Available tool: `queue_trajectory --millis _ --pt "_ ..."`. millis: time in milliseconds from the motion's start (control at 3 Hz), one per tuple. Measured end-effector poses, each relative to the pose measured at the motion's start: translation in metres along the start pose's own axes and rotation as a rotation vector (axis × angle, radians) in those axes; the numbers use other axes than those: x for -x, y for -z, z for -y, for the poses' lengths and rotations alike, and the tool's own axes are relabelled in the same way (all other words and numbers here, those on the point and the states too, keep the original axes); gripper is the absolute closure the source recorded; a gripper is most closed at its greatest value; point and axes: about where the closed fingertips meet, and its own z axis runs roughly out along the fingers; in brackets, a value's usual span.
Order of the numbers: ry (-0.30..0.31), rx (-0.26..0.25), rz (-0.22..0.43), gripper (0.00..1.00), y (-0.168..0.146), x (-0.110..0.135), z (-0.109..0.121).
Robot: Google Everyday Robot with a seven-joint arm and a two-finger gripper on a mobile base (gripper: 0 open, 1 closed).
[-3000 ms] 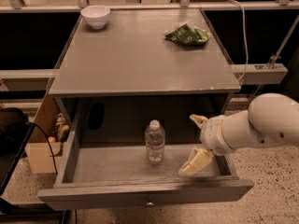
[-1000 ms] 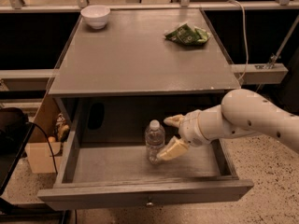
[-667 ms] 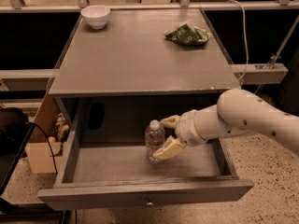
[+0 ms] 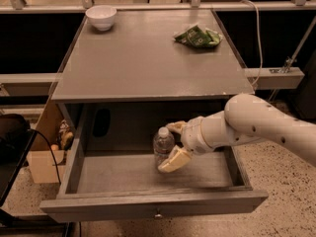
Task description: Pick water bottle from top drawer and place on counter
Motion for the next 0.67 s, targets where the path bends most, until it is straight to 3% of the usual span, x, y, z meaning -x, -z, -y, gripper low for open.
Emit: queue_trajectory --millis 667 --pt "0.007 0.039 0.017 0.20 -0.021 0.007 -0.007"
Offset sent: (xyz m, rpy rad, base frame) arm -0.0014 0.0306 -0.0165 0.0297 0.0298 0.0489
